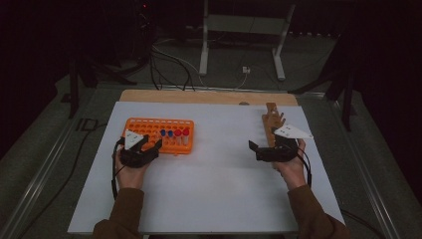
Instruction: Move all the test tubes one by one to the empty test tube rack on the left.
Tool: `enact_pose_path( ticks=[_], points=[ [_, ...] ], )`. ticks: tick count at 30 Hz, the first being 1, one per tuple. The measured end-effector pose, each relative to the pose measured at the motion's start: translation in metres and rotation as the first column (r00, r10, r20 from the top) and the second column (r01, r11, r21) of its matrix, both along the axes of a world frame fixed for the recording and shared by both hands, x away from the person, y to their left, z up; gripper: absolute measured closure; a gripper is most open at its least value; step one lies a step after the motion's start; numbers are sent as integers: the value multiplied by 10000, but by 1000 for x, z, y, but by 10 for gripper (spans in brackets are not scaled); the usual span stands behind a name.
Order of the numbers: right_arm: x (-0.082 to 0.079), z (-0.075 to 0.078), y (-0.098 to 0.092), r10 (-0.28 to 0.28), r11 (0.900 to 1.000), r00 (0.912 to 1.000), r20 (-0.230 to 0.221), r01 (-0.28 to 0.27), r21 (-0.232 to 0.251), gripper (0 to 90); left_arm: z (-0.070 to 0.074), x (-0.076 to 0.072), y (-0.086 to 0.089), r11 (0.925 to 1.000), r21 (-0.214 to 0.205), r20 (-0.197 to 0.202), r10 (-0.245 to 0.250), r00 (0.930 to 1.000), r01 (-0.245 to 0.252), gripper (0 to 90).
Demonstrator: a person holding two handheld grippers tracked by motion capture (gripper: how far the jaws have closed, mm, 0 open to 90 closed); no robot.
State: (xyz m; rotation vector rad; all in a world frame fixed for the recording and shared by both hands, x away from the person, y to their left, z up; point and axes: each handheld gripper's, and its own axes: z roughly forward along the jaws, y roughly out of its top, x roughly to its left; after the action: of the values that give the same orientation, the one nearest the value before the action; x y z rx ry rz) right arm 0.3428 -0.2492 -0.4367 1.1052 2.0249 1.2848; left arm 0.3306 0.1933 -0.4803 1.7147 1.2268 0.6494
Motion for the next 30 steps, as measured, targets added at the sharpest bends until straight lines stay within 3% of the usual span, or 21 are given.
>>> enact_pose_path(
  ticks=[9, 13, 23, 30],
  points=[
    [18, 13, -14, -595, 9982, 9982, 85, 596, -57, 0, 12, -15, -8, 9969, -687, 503, -338, 9982, 372, 160],
    [32, 15, -23, -1057, 9942, 9944, 38, 1057, -177, 15, 13, -17, -9, 9958, -841, 506, -331, 9982, 372, 12],
    [72, 20, -43, -1643, 9856, 9853, -477, 1621, -471, 70, 13, -17, -12, 9932, -1019, 512, -505, 9974, 556, 3],
    [101, 14, -53, -2181, 9755, 9723, -834, 2146, -492, 220, 12, -17, -12, 9930, -1034, 491, -520, 9974, 568, 4]
  ],
)
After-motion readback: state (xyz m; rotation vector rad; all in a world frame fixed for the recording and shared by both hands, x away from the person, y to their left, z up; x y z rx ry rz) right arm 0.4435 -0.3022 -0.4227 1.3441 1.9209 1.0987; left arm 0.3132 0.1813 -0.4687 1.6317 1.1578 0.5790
